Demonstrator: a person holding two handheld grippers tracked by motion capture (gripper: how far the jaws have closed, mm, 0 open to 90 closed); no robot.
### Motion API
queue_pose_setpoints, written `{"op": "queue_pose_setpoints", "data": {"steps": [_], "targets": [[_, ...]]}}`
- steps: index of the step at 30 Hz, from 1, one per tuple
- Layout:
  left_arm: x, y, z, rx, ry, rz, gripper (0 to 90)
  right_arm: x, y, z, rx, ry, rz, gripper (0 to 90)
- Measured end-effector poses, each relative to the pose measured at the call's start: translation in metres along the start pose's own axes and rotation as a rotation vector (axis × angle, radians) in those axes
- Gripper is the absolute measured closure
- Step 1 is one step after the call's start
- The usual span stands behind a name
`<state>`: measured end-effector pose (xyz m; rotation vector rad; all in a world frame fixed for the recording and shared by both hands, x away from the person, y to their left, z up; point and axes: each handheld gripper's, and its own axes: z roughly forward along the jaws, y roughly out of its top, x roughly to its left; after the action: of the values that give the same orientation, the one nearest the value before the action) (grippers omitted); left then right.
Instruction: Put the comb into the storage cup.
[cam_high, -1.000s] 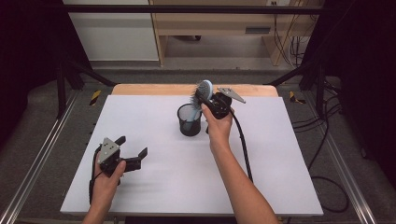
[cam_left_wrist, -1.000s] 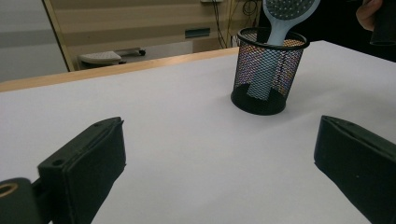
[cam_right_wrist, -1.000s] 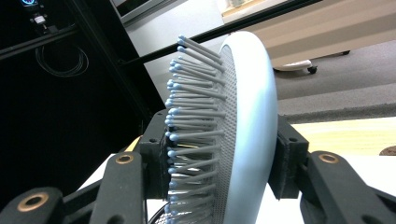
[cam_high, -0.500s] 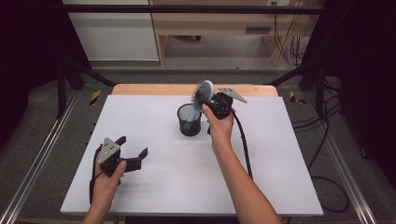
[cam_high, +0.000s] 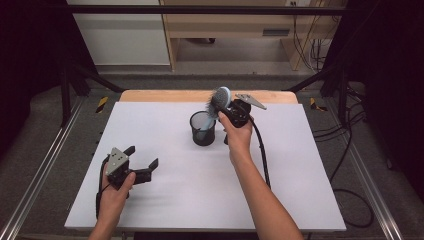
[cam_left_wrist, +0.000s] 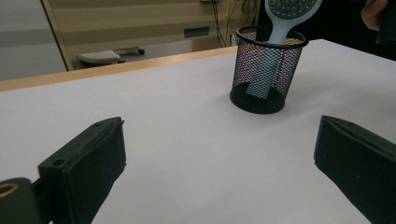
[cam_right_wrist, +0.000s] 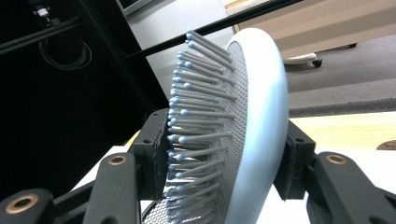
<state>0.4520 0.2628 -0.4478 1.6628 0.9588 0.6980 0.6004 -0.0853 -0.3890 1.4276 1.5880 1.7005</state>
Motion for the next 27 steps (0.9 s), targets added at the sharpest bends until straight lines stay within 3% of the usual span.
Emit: {"op": "queue_pose_setpoints", "data": {"steps": [27], "targets": [[-0.0002, -0.0001, 0.0003, 0.003, -0.003, 0.001, 2.1, -0.0052, -0.0002, -0.0017, 0.011, -0.002, 0.016, 44.9]]}}
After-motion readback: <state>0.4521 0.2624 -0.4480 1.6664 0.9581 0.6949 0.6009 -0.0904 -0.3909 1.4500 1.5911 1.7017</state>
